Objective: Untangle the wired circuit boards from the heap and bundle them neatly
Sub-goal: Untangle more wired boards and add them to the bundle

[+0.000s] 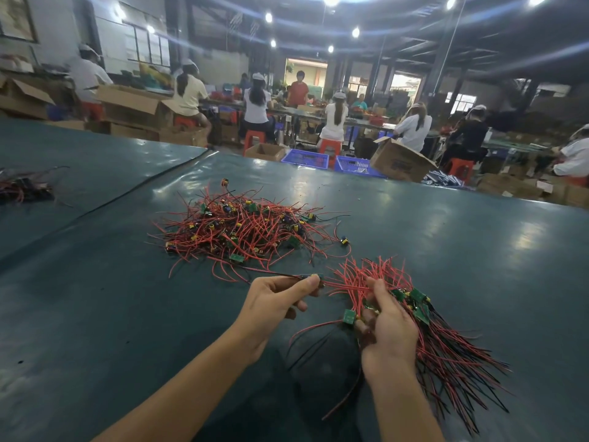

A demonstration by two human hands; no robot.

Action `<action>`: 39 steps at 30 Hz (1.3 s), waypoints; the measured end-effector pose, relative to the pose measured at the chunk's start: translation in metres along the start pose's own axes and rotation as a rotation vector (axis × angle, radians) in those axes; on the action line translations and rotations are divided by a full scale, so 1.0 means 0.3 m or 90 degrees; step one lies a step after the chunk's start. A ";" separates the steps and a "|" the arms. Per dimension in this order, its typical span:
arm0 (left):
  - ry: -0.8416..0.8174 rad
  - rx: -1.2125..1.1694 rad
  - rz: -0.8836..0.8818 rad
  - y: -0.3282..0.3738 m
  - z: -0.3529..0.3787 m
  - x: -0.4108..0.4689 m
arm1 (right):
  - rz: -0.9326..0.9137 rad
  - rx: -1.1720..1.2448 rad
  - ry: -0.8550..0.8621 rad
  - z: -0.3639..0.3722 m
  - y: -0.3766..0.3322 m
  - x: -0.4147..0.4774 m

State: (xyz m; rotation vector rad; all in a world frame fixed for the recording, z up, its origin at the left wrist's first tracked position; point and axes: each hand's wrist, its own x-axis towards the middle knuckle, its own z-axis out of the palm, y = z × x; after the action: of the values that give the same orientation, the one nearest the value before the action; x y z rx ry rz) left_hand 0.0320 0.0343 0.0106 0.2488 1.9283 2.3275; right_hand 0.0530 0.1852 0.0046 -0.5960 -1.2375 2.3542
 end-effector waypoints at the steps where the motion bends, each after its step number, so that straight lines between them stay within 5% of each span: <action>1: 0.009 0.001 0.006 0.001 -0.006 0.003 | 0.002 0.016 0.010 -0.011 -0.011 0.011; 5: 0.078 0.041 0.037 -0.016 -0.018 0.015 | 0.040 -0.084 -0.014 -0.011 0.007 0.014; 10: 0.110 0.175 0.139 -0.053 -0.010 0.024 | 0.050 -0.270 -0.174 0.033 0.055 -0.044; 17: -0.113 0.502 0.331 -0.090 -0.031 0.015 | 0.017 -0.227 -0.171 0.030 0.046 -0.052; 21: -0.093 0.640 0.367 -0.092 -0.066 0.037 | -0.073 -0.323 -0.123 0.007 0.030 -0.024; 26: 0.106 0.787 0.296 -0.116 -0.166 0.097 | -0.268 -0.650 -0.035 -0.029 0.007 -0.017; 30: 0.169 0.876 0.185 -0.140 -0.253 0.151 | -0.267 -0.956 -0.021 -0.042 0.012 -0.030; 35: 0.100 0.931 -0.002 -0.167 -0.315 0.211 | -0.298 -0.936 -0.046 -0.029 0.032 -0.041; 39: 0.086 0.966 -0.030 -0.167 -0.323 0.228 | -0.333 -0.897 -0.103 -0.013 0.061 -0.064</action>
State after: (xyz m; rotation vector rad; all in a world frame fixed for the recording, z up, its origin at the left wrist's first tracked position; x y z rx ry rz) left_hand -0.0550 -0.0368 -0.0522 0.1174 3.1947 0.3930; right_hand 0.0681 0.1679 -0.0092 -0.3394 -2.6236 0.8405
